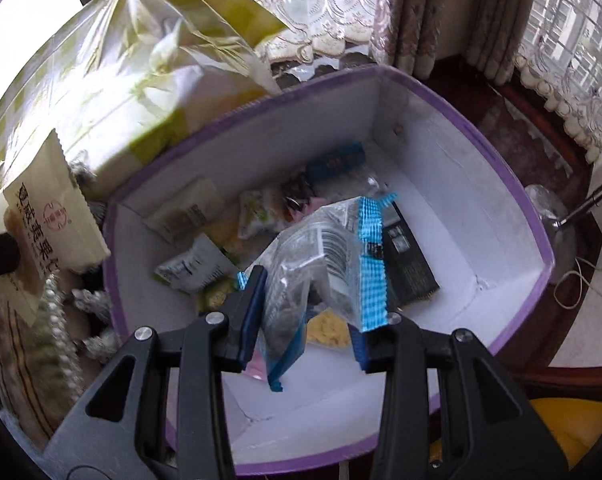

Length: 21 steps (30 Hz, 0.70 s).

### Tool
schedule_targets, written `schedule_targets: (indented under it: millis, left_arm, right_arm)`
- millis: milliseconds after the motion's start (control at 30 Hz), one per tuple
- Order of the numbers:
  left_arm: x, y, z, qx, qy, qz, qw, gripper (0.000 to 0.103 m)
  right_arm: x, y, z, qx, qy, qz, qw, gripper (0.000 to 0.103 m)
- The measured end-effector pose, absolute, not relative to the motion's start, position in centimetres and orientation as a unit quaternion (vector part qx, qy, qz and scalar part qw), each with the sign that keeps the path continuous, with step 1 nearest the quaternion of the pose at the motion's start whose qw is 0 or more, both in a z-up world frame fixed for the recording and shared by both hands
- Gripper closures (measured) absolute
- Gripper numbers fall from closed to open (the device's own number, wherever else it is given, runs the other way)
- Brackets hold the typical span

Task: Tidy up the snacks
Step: 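Carry both packets over the purple box and open both grippers to drop them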

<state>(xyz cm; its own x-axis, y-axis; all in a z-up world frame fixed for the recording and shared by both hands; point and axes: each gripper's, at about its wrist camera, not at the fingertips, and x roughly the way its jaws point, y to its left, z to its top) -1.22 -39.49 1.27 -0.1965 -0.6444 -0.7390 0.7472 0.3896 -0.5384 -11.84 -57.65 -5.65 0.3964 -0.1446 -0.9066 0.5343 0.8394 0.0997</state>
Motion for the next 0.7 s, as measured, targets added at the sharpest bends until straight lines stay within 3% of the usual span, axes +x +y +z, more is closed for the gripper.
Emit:
schedule_targets:
  millis: [433, 700]
  left_arm:
    - [-6.8, -45.0, -2.3, 0.176, 0.61, -0.561, 0.532, 0.087]
    - [-6.4, -44.2, -2.1, 0.154, 0.611, -0.547, 0.551, 0.083]
  right_arm:
    - [-13.6, -59.8, -7.6, 0.222, 0.52, -0.215, 0.796, 0.06]
    - [-14.1, -59.9, -7.6, 0.224, 0.52, -0.215, 0.796, 0.06]
